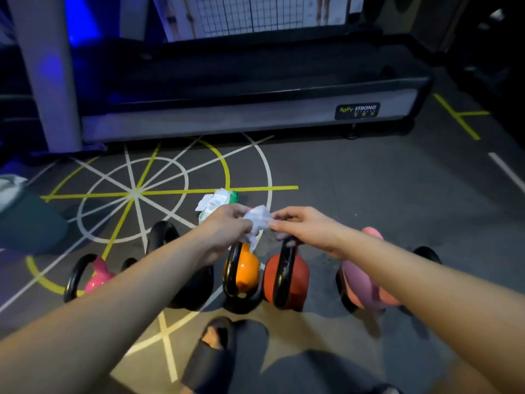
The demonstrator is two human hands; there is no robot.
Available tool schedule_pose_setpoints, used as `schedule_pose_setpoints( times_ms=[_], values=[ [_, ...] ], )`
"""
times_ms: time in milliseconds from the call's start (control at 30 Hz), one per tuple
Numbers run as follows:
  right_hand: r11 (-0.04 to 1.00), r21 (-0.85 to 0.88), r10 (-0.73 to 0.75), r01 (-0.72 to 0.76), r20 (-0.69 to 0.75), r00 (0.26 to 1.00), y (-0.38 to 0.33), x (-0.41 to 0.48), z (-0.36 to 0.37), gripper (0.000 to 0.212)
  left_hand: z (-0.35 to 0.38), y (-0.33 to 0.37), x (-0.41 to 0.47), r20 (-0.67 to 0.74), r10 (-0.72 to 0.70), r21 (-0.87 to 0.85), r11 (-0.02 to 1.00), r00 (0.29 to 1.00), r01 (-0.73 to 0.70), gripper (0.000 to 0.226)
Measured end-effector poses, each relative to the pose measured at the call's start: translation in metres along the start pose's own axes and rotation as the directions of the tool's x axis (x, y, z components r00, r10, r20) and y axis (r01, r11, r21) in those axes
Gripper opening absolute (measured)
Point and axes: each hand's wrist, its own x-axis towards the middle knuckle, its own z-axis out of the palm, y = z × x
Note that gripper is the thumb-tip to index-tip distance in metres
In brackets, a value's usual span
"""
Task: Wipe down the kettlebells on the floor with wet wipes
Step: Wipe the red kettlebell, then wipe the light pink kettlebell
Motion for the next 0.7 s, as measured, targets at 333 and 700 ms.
schedule_pose_setpoints(
  times_ms=[333,700],
  values=[
    [0.949,0.211,-0.162,0.233,-0.305,0.938,-0.060,-0.021,-0.025,0.015,-0.017,0.053,-0.006,0.052,0.210,0.188,0.958,0.976,-0.216,0.039],
    [0.879,0.362,-0.099,0.311,-0.500,0.860,-0.083,-0.030,-0.075,0.038,0.050,0.116,0.039,0.126,0.315,-0.093,0.948,0.941,-0.304,0.032]
  ],
)
